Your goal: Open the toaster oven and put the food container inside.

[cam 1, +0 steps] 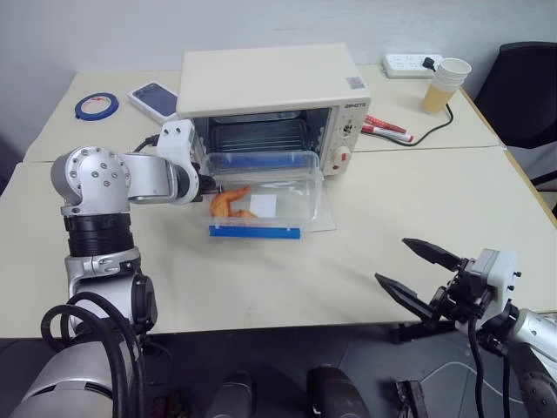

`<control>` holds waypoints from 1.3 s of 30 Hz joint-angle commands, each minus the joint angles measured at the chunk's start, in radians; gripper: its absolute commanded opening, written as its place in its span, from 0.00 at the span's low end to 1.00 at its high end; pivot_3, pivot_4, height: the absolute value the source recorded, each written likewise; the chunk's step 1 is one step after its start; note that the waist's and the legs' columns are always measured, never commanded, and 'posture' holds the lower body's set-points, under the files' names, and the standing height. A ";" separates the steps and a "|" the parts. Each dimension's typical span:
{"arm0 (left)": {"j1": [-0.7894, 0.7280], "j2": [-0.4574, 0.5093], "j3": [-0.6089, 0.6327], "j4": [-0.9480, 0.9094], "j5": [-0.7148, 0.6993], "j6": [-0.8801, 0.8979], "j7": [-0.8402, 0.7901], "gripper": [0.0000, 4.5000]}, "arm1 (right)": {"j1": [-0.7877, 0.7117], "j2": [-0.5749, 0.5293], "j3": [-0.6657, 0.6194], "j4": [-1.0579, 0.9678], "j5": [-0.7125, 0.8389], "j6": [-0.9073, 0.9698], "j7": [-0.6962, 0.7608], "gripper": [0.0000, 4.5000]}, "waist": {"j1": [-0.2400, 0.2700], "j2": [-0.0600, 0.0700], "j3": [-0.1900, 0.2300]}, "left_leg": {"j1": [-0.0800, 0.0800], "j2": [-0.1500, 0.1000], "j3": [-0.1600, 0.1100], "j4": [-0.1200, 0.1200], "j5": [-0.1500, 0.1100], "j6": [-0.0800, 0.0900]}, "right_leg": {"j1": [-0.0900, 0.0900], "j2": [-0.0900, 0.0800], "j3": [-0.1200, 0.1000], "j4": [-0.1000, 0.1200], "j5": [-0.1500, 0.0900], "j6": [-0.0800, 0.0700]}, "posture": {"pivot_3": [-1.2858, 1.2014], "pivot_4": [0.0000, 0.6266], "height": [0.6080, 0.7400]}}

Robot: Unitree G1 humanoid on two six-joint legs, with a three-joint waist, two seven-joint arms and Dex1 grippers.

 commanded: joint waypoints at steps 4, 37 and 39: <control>-0.029 -0.073 0.061 -0.044 0.101 0.003 -0.051 0.03 | 0.012 0.014 -0.012 -0.058 0.017 -0.019 -0.036 1.00 | 0.001 0.000 0.000 | 0.000 0.000 0.000 0.000 0.000 0.000 | 0.000 0.000 0.000 0.000 0.000 0.000 | 0.52 0.24 1.00; 0.721 0.609 -0.086 -0.280 0.266 -1.018 -1.659 0.38 | -0.193 -0.136 0.146 0.061 -0.055 0.114 -0.018 0.51 | -0.004 0.003 0.000 | 0.001 0.004 0.002 -0.004 0.000 0.000 | 0.002 -0.003 0.002 -0.009 0.000 -0.001 | 0.52 0.24 1.00; 0.789 0.589 -0.101 -0.310 0.304 -1.099 -1.665 0.26 | -0.267 -0.128 0.205 0.101 -0.105 0.128 -0.039 0.39 | -0.001 0.003 0.000 | 0.001 0.004 0.000 -0.004 0.000 0.000 | 0.003 -0.004 0.003 -0.010 0.000 -0.001 | 0.52 0.24 1.00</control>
